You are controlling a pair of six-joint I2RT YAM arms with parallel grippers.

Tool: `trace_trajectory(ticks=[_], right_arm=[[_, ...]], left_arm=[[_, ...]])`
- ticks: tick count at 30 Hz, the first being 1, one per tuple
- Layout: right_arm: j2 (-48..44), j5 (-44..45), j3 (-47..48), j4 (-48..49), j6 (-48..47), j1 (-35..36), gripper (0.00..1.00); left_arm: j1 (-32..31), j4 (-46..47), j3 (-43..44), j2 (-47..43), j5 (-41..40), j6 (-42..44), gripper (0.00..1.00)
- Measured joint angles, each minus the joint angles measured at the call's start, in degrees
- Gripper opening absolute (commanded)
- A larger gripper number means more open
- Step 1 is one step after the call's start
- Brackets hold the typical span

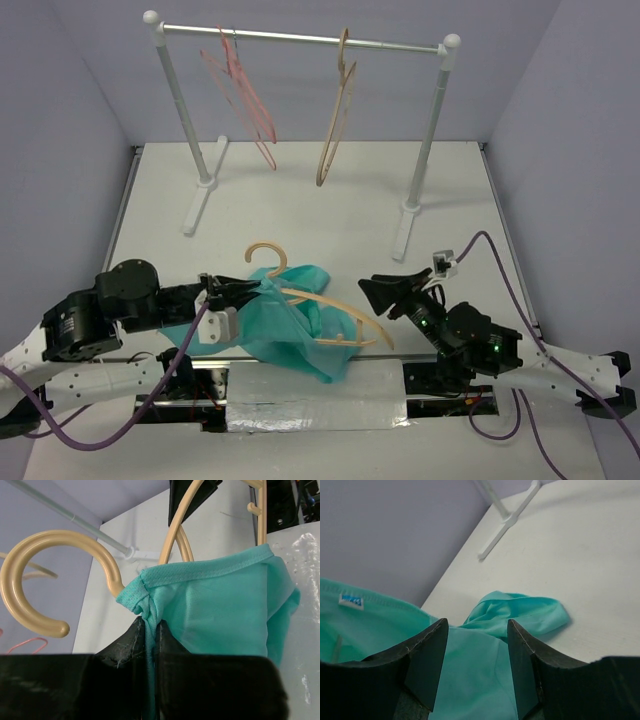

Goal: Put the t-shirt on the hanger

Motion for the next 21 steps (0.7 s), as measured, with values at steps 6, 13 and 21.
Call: trace_trajectory(ticks=[6,13,21], right_arm=[[3.3,-11.82,0.42,1.57,0.09,-0.55,0.59],[4.61,-21.81,-1.38,6.69,1.57,-0.57,0.59],[10.93,-26.34,-2.86,10.29,3.48,-0.57,0.55]], left_arm=[[0.0,0.13,0.0,1.62,2.25,0.2,0.0],[0.0,0.72,-0.44,3.32,3.06,0.22,0.0],[0.0,2.25,-0.96,3.56,3.34,1.2,0.0]])
